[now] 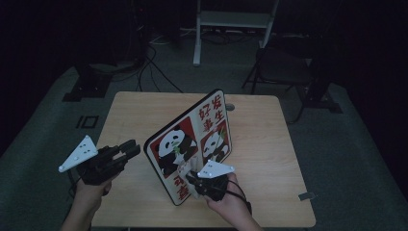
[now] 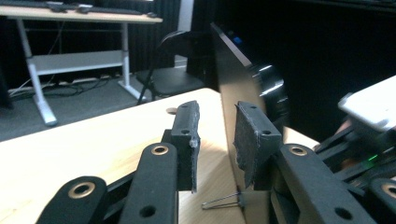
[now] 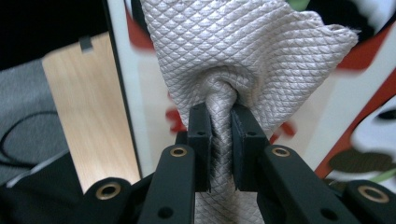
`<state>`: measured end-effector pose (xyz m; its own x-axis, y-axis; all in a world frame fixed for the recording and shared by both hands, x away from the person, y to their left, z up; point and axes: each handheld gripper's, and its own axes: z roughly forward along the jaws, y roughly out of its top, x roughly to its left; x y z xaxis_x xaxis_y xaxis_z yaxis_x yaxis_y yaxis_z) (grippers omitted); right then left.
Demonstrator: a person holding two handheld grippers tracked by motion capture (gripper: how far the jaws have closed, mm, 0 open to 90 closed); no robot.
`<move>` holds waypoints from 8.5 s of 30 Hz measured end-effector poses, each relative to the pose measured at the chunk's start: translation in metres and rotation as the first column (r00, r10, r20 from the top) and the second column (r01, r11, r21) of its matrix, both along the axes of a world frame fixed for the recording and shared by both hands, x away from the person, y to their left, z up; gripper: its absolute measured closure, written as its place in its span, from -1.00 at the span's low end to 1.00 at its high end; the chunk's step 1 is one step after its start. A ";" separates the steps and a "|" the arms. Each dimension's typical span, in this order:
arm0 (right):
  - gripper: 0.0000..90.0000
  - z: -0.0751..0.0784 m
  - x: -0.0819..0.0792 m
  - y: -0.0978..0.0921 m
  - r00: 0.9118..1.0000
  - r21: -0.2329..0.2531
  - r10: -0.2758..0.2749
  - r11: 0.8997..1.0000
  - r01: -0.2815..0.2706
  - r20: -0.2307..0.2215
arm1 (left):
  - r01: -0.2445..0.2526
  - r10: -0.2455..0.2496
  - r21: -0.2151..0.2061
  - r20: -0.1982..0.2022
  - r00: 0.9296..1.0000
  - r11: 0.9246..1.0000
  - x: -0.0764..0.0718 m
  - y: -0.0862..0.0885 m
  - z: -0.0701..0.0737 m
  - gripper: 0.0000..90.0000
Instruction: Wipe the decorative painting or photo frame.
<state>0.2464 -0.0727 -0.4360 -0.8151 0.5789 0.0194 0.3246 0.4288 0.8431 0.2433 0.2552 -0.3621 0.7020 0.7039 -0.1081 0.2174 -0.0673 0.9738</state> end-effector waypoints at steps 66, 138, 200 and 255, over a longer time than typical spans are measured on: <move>0.77 0.044 -0.014 0.056 0.987 0.076 0.069 0.994 -0.080 0.143 | 0.067 -0.066 0.052 -0.016 0.998 0.996 0.003 -0.021 -0.014 0.45; 0.76 0.052 -0.038 -0.008 0.994 0.169 0.029 0.985 -0.046 0.103 | 0.152 -0.152 0.088 -0.004 0.988 0.984 -0.010 -0.041 -0.008 0.19; 0.33 -0.020 -0.055 0.006 0.999 0.073 -0.032 0.997 0.031 0.003 | 0.197 -0.197 0.106 -0.014 0.980 0.975 -0.016 -0.053 -0.008 0.19; 0.79 -0.001 -0.043 -0.043 0.993 0.122 0.008 0.993 0.006 -0.116 | 0.234 -0.231 0.080 -0.051 0.972 0.969 -0.017 -0.031 0.007 -0.03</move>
<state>0.2033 -0.1152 -0.4369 -0.8038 0.5656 0.1844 0.4230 0.3254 0.8457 0.2265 0.2246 -0.3550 0.8437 0.5297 -0.0866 0.2251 -0.2027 0.9530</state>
